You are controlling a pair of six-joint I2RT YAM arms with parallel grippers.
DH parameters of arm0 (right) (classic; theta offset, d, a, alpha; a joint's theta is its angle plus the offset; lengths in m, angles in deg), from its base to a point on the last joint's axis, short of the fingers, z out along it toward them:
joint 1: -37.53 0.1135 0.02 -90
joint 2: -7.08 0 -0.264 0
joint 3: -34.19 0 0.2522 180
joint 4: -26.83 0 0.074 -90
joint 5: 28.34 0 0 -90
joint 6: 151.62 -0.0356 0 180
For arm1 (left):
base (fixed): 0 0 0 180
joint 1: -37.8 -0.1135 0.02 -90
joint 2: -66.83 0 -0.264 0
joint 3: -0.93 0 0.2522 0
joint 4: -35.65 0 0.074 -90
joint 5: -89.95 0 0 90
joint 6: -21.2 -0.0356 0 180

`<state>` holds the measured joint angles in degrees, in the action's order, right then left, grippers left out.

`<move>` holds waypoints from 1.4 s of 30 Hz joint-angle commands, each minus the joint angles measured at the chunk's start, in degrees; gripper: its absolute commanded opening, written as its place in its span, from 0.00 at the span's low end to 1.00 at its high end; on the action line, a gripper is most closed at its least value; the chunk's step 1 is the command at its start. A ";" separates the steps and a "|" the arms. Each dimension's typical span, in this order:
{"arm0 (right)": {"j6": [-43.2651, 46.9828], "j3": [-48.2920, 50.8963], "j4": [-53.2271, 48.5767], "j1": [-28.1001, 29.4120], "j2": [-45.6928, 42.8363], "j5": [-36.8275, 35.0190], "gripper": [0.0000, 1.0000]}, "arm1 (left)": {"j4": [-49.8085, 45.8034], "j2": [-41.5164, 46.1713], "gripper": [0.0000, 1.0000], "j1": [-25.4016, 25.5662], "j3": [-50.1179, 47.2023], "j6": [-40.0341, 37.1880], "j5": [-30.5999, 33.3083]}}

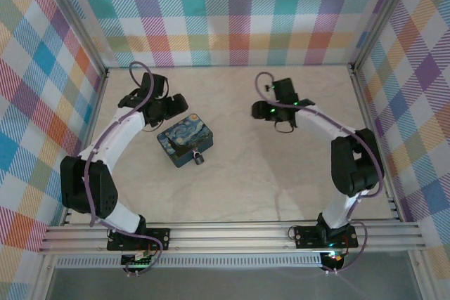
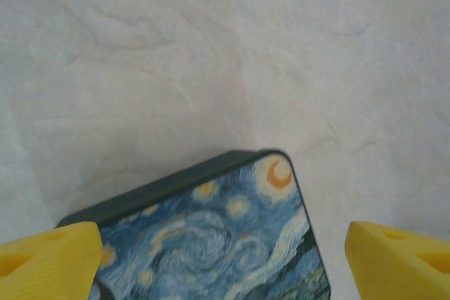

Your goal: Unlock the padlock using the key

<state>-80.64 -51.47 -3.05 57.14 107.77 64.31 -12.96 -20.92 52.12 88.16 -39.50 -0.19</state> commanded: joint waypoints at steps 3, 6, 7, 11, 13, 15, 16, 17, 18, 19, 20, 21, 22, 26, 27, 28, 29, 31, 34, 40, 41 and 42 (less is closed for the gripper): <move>1.24 -7.77 -7.88 -6.17 7.08 -6.78 0.51 | -3.26 3.09 0.90 5.80 -3.43 1.43 2.15; 1.95 -13.81 -10.52 -8.12 12.48 -7.40 0.47 | -2.48 4.35 0.90 7.30 -5.21 2.68 0.89; 1.93 -15.75 -11.55 -8.40 14.42 -7.66 0.45 | -2.58 4.58 0.90 7.72 -5.39 2.81 0.92; 2.04 -22.49 -13.98 -9.11 21.04 -8.81 0.39 | -3.71 5.23 0.90 9.03 -5.03 2.41 1.28; 2.06 -24.20 -14.22 -9.11 22.85 -10.07 0.38 | -4.11 5.60 0.90 9.18 -4.75 2.34 1.37; 2.07 -25.74 -14.66 -9.24 24.11 -11.14 0.36 | -4.19 5.88 0.90 9.31 -4.65 2.19 1.17; 1.98 -26.20 -14.90 -9.26 24.46 -11.56 0.35 | -4.22 5.91 0.90 9.32 -4.60 2.16 1.12; 1.76 -26.62 -15.27 -9.33 24.78 -11.80 0.35 | -4.24 5.81 0.90 9.32 -4.53 2.07 1.07; 1.63 -26.88 -15.41 -9.42 24.95 -11.80 0.35 | -4.30 5.75 0.90 9.32 -4.40 1.89 0.96; 1.49 -26.85 -15.43 -9.50 24.95 -11.88 0.35 | -4.26 5.61 0.90 9.32 -4.36 1.77 0.93; 1.39 -26.67 -15.44 -9.51 24.77 -12.04 0.35 | -4.18 5.56 0.90 9.27 -4.22 1.67 0.88; 1.32 -26.36 -15.30 -9.49 24.58 -12.27 0.35 | -4.11 5.34 0.90 9.32 -4.13 1.64 0.87; 1.12 -25.98 -15.28 -9.50 24.26 -12.53 0.35 | -4.10 5.11 0.90 9.32 -3.98 1.64 0.93; 0.51 -25.31 -15.27 -9.75 23.60 -13.75 0.35 | -3.65 4.28 0.90 9.32 -3.44 1.60 0.46; 0.12 -25.43 -15.35 -9.98 23.68 -13.73 0.35 | -3.49 4.08 0.90 9.32 -3.34 1.59 0.21; -0.33 -25.64 -15.37 -10.29 23.95 -13.46 0.35 | -3.38 3.88 0.90 9.31 -3.24 1.67 -0.01; -0.62 -25.90 -15.43 -10.54 24.16 -13.07 0.35 | -3.33 3.74 0.90 9.31 -3.08 1.70 -0.19; -1.26 -26.82 -15.70 -11.04 24.93 -12.59 0.33 | -3.29 3.54 0.90 9.32 -2.98 1.69 -0.56; -1.54 -28.54 -16.34 -11.35 26.31 -11.72 0.31 | -3.53 3.59 0.90 9.29 -2.72 1.54 -0.65; -2.06 -32.19 -17.99 -11.58 29.45 -10.24 0.25 | -4.08 4.11 0.90 9.32 -2.19 1.04 -0.30; -2.19 -32.61 -18.24 -11.58 29.83 -10.13 0.24 | -4.26 4.18 0.90 9.32 -2.04 0.95 -0.22; -2.22 -32.69 -18.25 -11.55 30.05 -10.07 0.24 | -4.34 4.37 0.90 9.32 -1.98 0.94 -0.12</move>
<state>-81.98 -82.57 -18.85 45.69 135.98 52.99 -15.72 -17.05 60.93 84.14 -38.04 -0.17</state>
